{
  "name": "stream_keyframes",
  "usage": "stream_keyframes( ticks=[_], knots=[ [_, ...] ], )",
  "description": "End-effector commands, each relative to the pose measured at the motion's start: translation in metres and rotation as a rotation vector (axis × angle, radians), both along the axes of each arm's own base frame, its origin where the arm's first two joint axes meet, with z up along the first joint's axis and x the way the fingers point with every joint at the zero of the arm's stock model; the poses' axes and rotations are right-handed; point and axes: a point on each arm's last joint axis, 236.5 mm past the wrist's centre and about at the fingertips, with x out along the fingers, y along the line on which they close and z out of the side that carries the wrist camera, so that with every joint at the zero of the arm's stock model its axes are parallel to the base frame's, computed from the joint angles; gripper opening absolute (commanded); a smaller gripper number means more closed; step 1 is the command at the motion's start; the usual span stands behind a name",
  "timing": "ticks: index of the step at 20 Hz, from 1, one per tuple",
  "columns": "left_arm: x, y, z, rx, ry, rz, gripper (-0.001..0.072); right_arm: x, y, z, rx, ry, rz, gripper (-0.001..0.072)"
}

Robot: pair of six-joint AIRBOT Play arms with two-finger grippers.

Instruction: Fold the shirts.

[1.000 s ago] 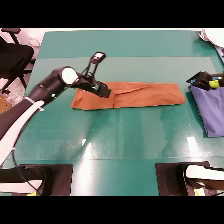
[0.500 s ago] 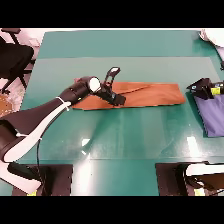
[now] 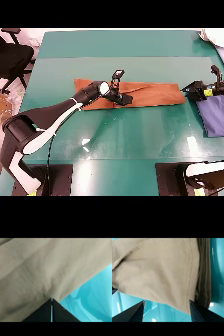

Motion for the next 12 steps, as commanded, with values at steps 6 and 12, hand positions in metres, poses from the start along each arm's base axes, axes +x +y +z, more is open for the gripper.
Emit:
stream_keyframes(
  ticks=[6,12],
  knots=[
    [0.001,0.011,-0.027,0.072,0.052,0.044,0.0021,0.008,-0.002,-0.004,-0.021,-0.018,-0.013,0.064],
    [-0.001,0.012,-0.037,0.079,0.074,0.048,0.0021,0.005,-0.005,-0.007,-0.043,-0.012,-0.003,0.064]
  ],
)
